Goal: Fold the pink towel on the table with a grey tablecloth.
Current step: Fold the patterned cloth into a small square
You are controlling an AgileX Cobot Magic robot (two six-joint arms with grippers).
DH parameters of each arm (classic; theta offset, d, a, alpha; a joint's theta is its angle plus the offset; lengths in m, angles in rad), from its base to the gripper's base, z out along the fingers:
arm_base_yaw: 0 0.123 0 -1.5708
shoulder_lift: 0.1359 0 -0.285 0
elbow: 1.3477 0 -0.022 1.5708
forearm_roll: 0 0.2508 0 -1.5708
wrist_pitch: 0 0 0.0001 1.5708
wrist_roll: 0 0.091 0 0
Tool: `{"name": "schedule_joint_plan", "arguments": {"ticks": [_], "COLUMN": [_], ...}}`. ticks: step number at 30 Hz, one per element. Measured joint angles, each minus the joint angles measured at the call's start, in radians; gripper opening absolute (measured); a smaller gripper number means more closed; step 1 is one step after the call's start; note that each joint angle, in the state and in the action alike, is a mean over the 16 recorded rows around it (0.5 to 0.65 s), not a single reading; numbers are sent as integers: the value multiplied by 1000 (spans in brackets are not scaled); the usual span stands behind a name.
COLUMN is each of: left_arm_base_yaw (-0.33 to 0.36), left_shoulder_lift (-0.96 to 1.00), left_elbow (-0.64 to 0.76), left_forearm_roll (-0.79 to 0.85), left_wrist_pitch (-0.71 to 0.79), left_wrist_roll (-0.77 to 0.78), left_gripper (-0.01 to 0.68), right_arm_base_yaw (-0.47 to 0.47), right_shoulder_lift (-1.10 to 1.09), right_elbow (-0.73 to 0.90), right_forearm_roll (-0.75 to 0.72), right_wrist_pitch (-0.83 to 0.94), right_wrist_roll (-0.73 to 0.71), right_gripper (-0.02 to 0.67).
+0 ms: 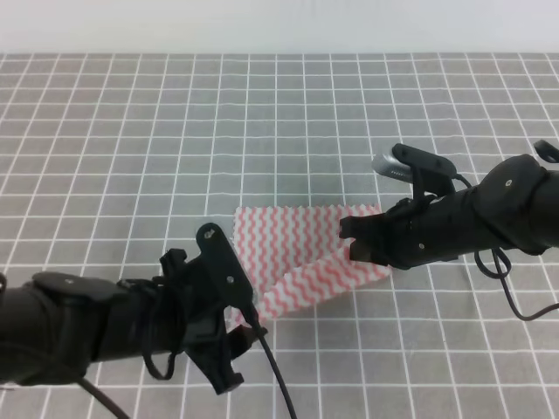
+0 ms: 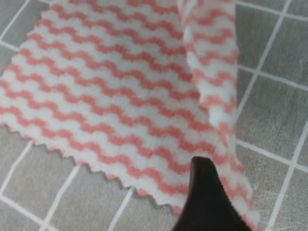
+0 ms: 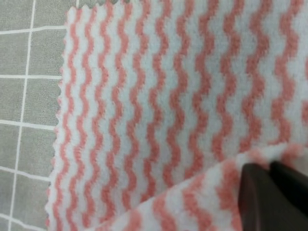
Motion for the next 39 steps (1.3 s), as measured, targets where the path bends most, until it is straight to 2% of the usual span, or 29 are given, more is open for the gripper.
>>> {"name": "schedule_joint_plan", "arguments": {"ticks": [10,29,32,39], "left_arm_base_yaw": [8,61,61,61], "left_shoulder_lift": [62,167,174,181], "left_elbow": [-1,-39,-41,-45], "left_forearm_roll": [-123,-130,-130,-128], "left_wrist_pitch": [-20,43,50,52], "left_wrist_roll": [157,186,193,204], "left_gripper": [403,396,382,286], "right_arm_base_yaw": [-1,0,0,1], "right_shoulder_lift": [-5,0,1,4], "right_elbow": [0,0,0,0], "right_forearm_roll": [0,4,3,3], "right_wrist_pitch": [5,11,11,13], "right_wrist_roll": [-3,-19,-19,-20], "right_gripper": [-14,-15,-15,-15]}}
